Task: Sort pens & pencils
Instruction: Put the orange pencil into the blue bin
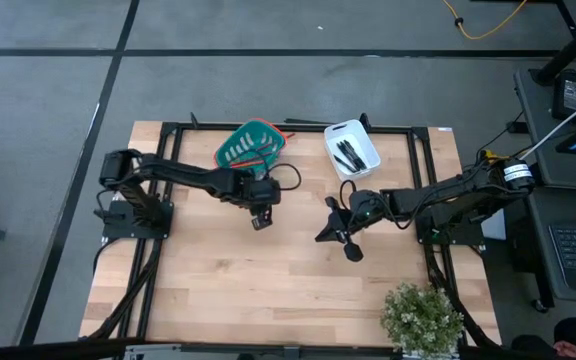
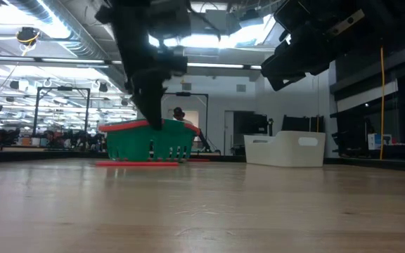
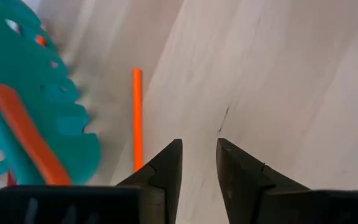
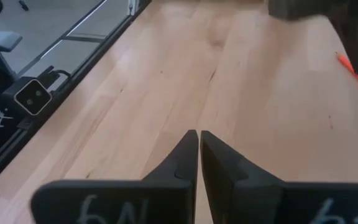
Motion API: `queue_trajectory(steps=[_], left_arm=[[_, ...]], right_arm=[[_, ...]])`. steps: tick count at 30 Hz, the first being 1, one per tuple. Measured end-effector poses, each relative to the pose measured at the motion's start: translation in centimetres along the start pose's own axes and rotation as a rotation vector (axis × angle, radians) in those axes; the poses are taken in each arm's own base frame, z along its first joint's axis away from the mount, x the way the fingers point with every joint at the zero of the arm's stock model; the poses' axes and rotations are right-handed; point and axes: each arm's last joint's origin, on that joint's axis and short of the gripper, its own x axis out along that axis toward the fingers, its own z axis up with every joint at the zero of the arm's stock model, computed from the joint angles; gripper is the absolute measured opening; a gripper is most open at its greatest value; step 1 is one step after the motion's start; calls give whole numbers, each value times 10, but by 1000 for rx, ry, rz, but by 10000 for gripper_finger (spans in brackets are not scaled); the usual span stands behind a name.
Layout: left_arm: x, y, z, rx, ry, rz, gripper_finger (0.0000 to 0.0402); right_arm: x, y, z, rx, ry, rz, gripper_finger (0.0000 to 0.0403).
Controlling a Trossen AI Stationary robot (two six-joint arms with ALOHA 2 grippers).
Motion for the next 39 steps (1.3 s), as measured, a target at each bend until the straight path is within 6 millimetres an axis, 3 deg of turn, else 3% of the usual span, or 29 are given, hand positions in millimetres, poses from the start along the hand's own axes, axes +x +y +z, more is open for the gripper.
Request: queue_trajectory(steps=[16,23,39], left_arm=[[63,-1,-9,21,198,83,87],[65,0,-9,32,199,114,87],[59,-25,-18,136,179,143,87]], right_arm=[[0,0,0,-4,1,4,21],[0,0,0,-4,5,4,21],[0,0,-1,-6,8,4,21]])
